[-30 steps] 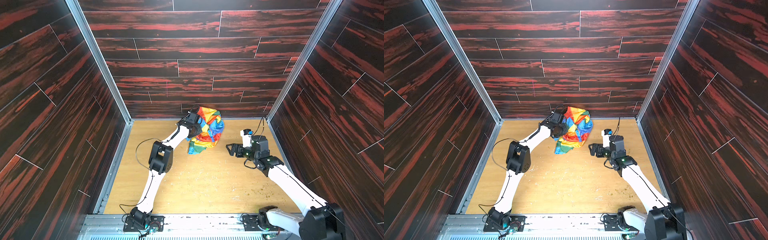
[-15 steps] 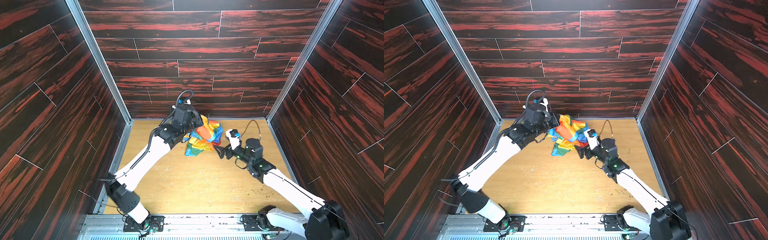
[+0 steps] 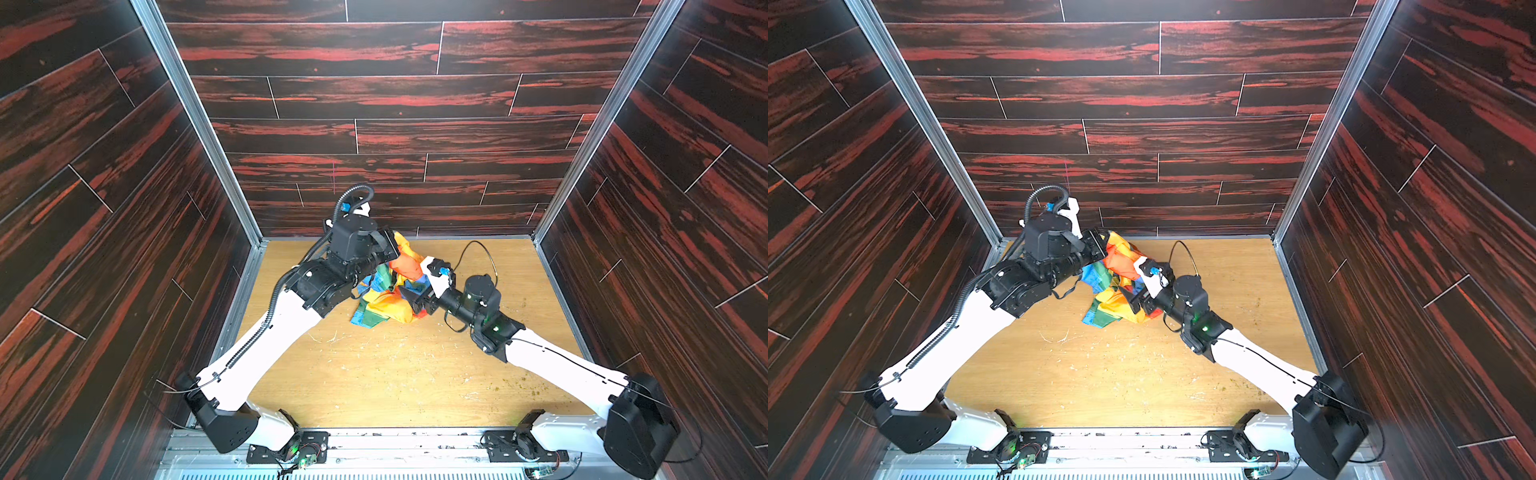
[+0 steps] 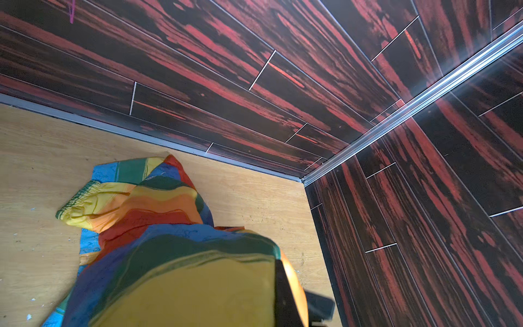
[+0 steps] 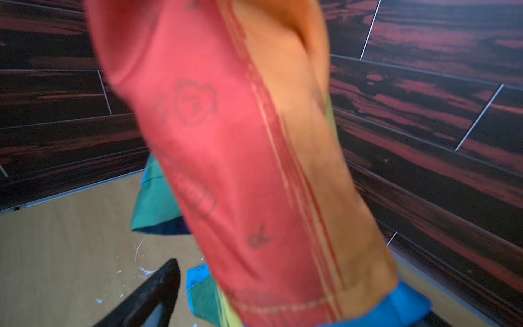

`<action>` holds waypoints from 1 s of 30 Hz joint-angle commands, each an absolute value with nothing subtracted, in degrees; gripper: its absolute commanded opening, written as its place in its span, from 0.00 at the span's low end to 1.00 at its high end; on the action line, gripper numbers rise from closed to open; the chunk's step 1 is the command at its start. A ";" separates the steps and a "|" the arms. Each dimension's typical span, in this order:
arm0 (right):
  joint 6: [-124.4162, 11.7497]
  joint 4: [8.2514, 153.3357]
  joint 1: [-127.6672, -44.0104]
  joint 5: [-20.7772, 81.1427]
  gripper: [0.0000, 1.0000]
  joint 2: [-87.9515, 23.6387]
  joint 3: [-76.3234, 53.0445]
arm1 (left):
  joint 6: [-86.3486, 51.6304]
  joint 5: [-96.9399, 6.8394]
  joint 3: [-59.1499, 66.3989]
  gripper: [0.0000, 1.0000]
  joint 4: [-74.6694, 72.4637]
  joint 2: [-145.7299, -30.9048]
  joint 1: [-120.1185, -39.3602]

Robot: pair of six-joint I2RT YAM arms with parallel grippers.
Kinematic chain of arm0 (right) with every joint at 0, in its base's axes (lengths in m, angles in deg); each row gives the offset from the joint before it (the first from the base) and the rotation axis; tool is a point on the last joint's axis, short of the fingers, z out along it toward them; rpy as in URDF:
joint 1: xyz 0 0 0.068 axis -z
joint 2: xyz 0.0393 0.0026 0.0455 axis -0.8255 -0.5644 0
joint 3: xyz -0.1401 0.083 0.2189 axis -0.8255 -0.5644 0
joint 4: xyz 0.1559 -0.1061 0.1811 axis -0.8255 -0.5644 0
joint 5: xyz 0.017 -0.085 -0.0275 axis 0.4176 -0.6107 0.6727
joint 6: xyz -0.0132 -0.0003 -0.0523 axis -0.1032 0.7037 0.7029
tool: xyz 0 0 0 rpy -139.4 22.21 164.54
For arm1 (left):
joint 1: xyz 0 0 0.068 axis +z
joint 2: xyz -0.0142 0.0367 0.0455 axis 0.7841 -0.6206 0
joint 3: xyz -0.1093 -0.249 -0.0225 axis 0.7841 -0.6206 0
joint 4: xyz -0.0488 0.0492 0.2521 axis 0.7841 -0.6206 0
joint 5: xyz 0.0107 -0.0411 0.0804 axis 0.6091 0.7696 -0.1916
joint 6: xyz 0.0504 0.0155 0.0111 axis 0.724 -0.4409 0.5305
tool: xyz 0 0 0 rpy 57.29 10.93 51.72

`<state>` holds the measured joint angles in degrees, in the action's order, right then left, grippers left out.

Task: Unzip the jacket
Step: Flatten out the jacket at the center of the board.

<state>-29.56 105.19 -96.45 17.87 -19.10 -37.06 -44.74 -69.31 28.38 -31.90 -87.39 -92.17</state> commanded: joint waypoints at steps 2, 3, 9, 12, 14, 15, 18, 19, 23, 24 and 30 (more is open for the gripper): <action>-29.14 104.43 -93.77 18.66 0.97 -22.79 -31.23 | -45.24 -68.44 30.76 0.00 -35.03 -83.11 -92.42; -29.84 104.08 -92.89 19.63 0.95 -23.73 -30.00 | -44.98 -67.98 30.60 0.00 -35.13 -82.67 -92.51; -31.74 102.67 -89.25 27.97 0.48 -27.90 -22.71 | -42.77 -67.83 30.37 0.02 -39.61 -81.41 -92.51; -30.88 100.76 -88.86 30.05 0.16 -27.82 -21.13 | -40.91 -69.71 29.13 0.07 -40.27 -80.08 -92.51; -30.69 99.77 -88.73 31.50 0.01 -26.89 -21.23 | -39.15 -71.08 27.99 0.24 -40.26 -79.07 -92.51; -30.64 99.25 -88.73 32.07 0.00 -26.19 -21.34 | -37.60 -71.62 27.77 0.35 -40.32 -78.64 -92.51; -30.65 97.04 -88.75 32.08 0.00 -23.02 -21.86 | -30.26 -74.51 27.23 0.73 -41.61 -77.91 -92.51; -30.22 96.35 -88.77 31.78 0.00 -21.70 -22.14 | -27.34 -75.74 27.08 0.81 -42.16 -77.81 -92.42; -28.49 92.13 -88.75 30.97 0.00 -17.15 -21.96 | -18.50 -80.21 25.82 0.91 -43.35 -78.35 -92.42; -28.22 91.32 -88.71 31.14 0.00 -16.36 -21.98 | -17.28 -80.56 25.20 0.93 -43.18 -78.38 -92.34; -27.29 84.46 -88.76 31.64 0.00 -14.15 -19.87 | -14.62 -80.47 17.76 0.99 -40.57 -77.47 -92.25</action>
<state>-28.23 88.05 -88.76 31.18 -15.41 -21.89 -17.85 -78.84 21.06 -40.81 -78.60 -92.22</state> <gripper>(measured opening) 0.047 0.978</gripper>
